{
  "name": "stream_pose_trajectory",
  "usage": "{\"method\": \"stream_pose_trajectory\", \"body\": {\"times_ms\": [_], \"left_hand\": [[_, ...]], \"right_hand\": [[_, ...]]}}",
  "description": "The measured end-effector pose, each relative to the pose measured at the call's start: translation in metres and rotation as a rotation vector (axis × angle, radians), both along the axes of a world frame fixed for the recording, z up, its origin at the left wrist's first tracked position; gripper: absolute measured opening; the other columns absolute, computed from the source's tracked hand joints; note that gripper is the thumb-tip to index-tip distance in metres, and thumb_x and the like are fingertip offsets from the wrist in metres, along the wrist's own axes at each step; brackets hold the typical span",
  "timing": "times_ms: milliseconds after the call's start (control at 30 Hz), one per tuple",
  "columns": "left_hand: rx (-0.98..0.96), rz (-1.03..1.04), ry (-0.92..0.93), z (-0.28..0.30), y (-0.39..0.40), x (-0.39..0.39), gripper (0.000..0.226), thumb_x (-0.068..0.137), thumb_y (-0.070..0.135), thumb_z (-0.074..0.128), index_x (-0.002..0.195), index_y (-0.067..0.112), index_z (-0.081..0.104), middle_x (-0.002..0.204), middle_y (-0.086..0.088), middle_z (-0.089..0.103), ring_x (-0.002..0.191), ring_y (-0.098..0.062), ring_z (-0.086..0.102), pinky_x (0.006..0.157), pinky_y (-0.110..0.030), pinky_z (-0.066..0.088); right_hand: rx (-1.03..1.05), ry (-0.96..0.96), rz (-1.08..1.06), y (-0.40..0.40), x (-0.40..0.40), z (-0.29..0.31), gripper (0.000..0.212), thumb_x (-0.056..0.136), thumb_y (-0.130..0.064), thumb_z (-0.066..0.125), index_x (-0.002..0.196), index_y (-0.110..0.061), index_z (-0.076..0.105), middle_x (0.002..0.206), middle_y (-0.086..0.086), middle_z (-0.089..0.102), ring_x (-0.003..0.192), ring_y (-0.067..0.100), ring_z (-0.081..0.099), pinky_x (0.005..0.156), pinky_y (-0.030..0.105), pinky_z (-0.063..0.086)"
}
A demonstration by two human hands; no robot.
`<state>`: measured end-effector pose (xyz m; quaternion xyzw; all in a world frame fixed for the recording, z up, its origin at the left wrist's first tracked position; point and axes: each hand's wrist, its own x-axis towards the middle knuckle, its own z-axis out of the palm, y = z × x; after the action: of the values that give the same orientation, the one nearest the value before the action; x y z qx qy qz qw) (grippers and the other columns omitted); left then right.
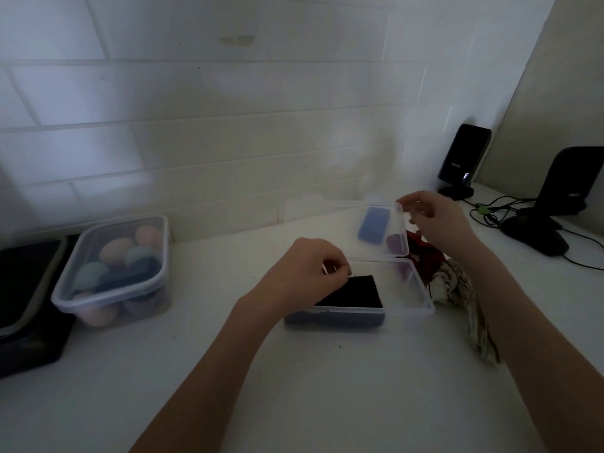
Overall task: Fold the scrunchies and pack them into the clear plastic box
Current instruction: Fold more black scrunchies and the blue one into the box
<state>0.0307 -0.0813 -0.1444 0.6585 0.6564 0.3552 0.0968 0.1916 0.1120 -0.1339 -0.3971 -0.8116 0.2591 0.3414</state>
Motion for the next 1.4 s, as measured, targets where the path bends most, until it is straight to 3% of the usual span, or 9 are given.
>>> {"method": "stream_pose_trajectory", "body": {"times_ms": [233, 400, 600, 767, 867, 1033, 1200, 1300, 1400], "left_hand": [[-0.002, -0.004, -0.071, 0.000, 0.000, -0.001, 0.012, 0.079, 0.015, 0.062, 0.078, 0.017, 0.074, 0.070, 0.011, 0.063, 0.065, -0.002, 0.058, 0.063, -0.012, 0.049], [-0.039, -0.010, -0.077, -0.003, 0.001, -0.002, 0.012, 0.081, 0.018, 0.062, 0.078, 0.021, 0.073, 0.070, 0.015, 0.062, 0.067, -0.002, 0.058, 0.063, -0.011, 0.048], [-0.056, -0.002, -0.095, -0.004, 0.001, -0.003, 0.013, 0.082, 0.020, 0.061, 0.077, 0.023, 0.073, 0.072, 0.016, 0.064, 0.070, -0.002, 0.059, 0.066, -0.016, 0.052], [-0.046, -0.008, -0.074, -0.006, 0.002, -0.003, 0.014, 0.083, 0.019, 0.060, 0.079, 0.022, 0.073, 0.072, 0.016, 0.063, 0.071, -0.002, 0.060, 0.068, -0.018, 0.052], [-0.028, 0.000, -0.098, -0.005, 0.003, -0.003, 0.013, 0.084, 0.019, 0.061, 0.081, 0.022, 0.074, 0.071, 0.018, 0.064, 0.069, 0.000, 0.061, 0.069, -0.020, 0.054], [-0.020, 0.012, -0.625, 0.007, 0.002, -0.002, 0.024, 0.092, 0.029, 0.054, 0.084, 0.017, 0.073, 0.083, 0.002, 0.074, 0.076, -0.007, 0.070, 0.062, -0.019, 0.055], [-0.216, -0.130, -1.387, 0.022, 0.002, -0.011, 0.077, 0.087, 0.064, 0.028, 0.105, 0.000, 0.065, 0.098, -0.016, 0.073, 0.088, -0.025, 0.072, 0.070, -0.030, 0.059], [-0.119, -0.259, -1.508, 0.021, -0.003, -0.019, 0.073, 0.088, 0.060, 0.029, 0.114, -0.001, 0.060, 0.100, -0.016, 0.072, 0.086, -0.022, 0.072, 0.070, -0.027, 0.058], [0.000, -0.157, -1.384, 0.019, -0.002, -0.021, 0.033, 0.096, 0.023, 0.040, 0.099, -0.002, 0.061, 0.089, -0.016, 0.068, 0.072, -0.017, 0.071, 0.063, -0.024, 0.057]], "right_hand": [[-0.120, -0.421, 0.226, 0.007, -0.022, -0.031, 0.040, 0.086, -0.009, 0.064, 0.125, -0.002, 0.056, 0.129, 0.020, 0.057, 0.118, 0.031, 0.053, 0.099, 0.031, 0.039], [-0.091, -0.460, 0.033, 0.007, -0.029, -0.040, 0.033, 0.087, -0.022, 0.064, 0.109, 0.002, 0.066, 0.113, 0.023, 0.064, 0.104, 0.036, 0.060, 0.092, 0.041, 0.046], [0.068, 0.155, -0.136, 0.001, -0.015, -0.044, 0.016, 0.088, -0.024, 0.058, 0.094, -0.016, 0.071, 0.089, 0.001, 0.071, 0.085, 0.020, 0.065, 0.074, 0.028, 0.048], [0.222, 0.354, -0.081, -0.005, -0.009, -0.013, 0.011, 0.093, -0.019, 0.051, 0.098, -0.019, 0.061, 0.091, -0.006, 0.062, 0.078, -0.003, 0.052, 0.068, 0.002, 0.038], [0.255, 0.441, 0.018, -0.022, -0.015, 0.008, 0.014, 0.092, -0.015, 0.052, 0.099, -0.013, 0.063, 0.087, -0.012, 0.060, 0.076, -0.011, 0.054, 0.066, 0.003, 0.040], [0.368, 0.465, 0.189, -0.059, -0.025, 0.040, 0.016, 0.090, -0.014, 0.056, 0.102, -0.011, 0.066, 0.092, -0.012, 0.062, 0.085, -0.003, 0.057, 0.073, 0.011, 0.045], [0.358, 0.253, 0.528, -0.098, -0.034, 0.062, 0.019, 0.082, -0.017, 0.068, 0.100, -0.024, 0.069, 0.092, -0.016, 0.069, 0.087, 0.002, 0.065, 0.076, 0.022, 0.052], [0.272, -0.010, 0.742, -0.110, -0.039, 0.058, 0.023, 0.076, -0.019, 0.075, 0.098, -0.024, 0.073, 0.084, -0.024, 0.065, 0.078, -0.007, 0.060, 0.070, 0.010, 0.045], [0.284, -0.155, 0.781, -0.113, -0.043, 0.050, 0.028, 0.075, -0.023, 0.077, 0.101, -0.028, 0.071, 0.087, -0.026, 0.060, 0.082, -0.005, 0.054, 0.076, 0.011, 0.041]]}}
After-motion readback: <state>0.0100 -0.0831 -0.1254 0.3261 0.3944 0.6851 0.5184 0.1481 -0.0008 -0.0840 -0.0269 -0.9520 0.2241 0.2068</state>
